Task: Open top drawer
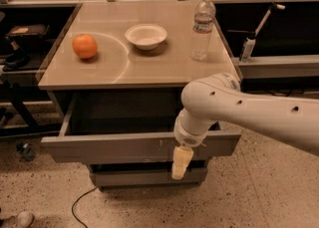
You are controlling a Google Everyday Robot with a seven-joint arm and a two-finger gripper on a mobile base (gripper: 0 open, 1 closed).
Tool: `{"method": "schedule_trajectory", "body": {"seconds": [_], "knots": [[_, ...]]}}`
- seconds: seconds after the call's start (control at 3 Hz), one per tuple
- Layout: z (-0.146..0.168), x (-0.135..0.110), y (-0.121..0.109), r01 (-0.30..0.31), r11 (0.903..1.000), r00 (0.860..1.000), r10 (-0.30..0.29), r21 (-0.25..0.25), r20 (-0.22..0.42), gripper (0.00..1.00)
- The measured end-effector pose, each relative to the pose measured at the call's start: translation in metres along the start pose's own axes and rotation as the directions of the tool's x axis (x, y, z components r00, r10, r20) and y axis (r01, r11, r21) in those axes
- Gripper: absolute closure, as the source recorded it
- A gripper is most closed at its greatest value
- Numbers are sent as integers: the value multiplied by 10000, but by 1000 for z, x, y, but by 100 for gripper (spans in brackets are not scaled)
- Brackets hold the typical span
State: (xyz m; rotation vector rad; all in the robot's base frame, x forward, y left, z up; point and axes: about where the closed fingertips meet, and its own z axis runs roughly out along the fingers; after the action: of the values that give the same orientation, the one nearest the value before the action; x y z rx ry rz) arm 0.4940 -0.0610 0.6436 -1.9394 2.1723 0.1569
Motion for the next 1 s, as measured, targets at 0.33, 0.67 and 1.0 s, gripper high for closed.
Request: {"method": "schedule_trajectory", "body": {"seconds": [0.33,0.67,1.0], "knots": [[18,4,21,97,9975,9998,-110,-695,-188,0],[17,5,28,96,9956,9997,-117,-935,-225,0],[14,5,28,95,9956,9997,-117,-936,-225,0]]}}
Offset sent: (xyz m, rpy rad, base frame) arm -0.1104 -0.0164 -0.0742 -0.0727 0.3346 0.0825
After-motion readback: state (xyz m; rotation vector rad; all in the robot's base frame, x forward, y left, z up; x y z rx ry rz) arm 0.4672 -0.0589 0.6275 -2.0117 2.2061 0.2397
